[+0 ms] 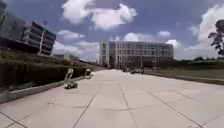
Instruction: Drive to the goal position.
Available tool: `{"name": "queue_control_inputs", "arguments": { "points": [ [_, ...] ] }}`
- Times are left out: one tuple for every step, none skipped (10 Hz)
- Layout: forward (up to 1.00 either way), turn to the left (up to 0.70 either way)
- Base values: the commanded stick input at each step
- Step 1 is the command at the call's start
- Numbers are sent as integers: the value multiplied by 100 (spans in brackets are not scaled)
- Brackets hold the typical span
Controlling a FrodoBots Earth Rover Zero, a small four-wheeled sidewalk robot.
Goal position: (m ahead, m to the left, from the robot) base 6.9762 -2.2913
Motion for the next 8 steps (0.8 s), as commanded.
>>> {"name": "queue_control_inputs", "arguments": {
  "points": [
    [50, 0],
    [50, 0],
    [50, 0],
    [50, 0],
    [50, 0],
    [50, 0],
    [50, 0],
    [50, 0]
  ]
}}
